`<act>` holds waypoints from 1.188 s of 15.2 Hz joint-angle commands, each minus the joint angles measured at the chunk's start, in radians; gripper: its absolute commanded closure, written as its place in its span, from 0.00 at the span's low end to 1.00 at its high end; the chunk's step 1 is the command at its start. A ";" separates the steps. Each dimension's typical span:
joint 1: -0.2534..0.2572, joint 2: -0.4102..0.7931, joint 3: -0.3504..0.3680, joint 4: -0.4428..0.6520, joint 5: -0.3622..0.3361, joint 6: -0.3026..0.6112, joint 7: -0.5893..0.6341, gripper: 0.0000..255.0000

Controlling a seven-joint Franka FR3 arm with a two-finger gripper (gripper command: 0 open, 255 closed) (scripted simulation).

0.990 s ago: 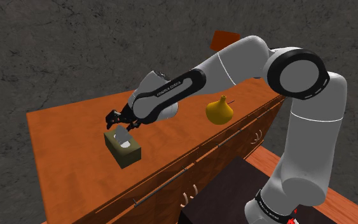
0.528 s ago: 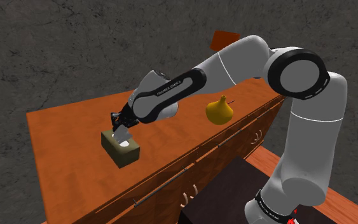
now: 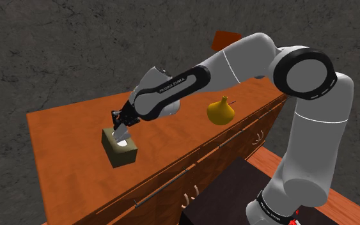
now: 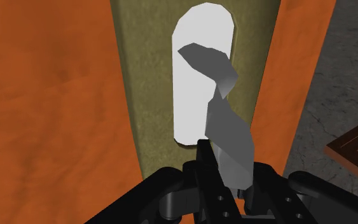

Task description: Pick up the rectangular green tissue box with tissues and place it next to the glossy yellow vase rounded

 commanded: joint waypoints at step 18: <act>0.007 -0.128 -0.028 0.100 -0.059 -0.224 0.091 1.00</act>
